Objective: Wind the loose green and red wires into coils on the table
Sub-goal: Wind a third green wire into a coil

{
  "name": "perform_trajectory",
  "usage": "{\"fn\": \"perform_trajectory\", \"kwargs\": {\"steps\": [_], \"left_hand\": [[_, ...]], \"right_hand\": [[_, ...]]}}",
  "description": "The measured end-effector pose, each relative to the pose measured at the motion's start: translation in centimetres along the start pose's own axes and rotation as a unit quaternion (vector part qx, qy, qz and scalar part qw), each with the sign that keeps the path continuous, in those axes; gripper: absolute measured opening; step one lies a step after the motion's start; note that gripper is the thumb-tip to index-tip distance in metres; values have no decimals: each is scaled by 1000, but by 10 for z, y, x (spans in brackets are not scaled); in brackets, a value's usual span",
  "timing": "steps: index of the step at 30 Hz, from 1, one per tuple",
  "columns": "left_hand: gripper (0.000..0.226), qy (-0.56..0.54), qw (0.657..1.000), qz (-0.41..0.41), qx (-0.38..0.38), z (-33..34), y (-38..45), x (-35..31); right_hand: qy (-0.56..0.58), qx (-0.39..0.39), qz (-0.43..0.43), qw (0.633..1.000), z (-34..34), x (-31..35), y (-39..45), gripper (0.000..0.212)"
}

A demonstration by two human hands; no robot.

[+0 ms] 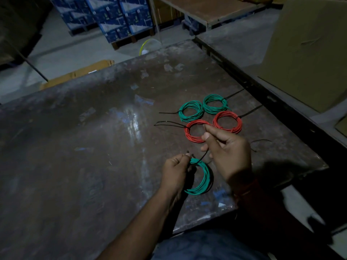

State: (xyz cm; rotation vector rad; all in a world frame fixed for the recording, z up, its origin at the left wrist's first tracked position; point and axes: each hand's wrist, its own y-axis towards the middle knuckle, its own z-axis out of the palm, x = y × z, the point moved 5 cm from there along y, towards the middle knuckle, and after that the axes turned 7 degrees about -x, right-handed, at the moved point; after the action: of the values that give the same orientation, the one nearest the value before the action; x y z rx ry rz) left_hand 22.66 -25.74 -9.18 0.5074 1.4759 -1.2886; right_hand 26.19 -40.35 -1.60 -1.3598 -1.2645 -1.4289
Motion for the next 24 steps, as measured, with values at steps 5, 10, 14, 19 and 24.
{"fn": "perform_trajectory", "kwargs": {"steps": [5,10,14,19,24], "left_hand": [[51,14,1000,9,10,0,-2,-2],[52,3,1000,17,20,1,-4,-2],[47,10,999,35,25,0,-6,-1],[46,0,999,49,20,1,-11,-6],[50,-4,999,48,20,1,-12,-7]], "right_hand": [[-231,33,-160,959,7,8,0,18],[-343,124,-167,916,18,-1,-6,49],[-351,132,-173,911,20,-1,-9,52],[-395,134,-204,886,25,0,-14,47],[-439,130,-223,861,27,2,-14,13]]}}
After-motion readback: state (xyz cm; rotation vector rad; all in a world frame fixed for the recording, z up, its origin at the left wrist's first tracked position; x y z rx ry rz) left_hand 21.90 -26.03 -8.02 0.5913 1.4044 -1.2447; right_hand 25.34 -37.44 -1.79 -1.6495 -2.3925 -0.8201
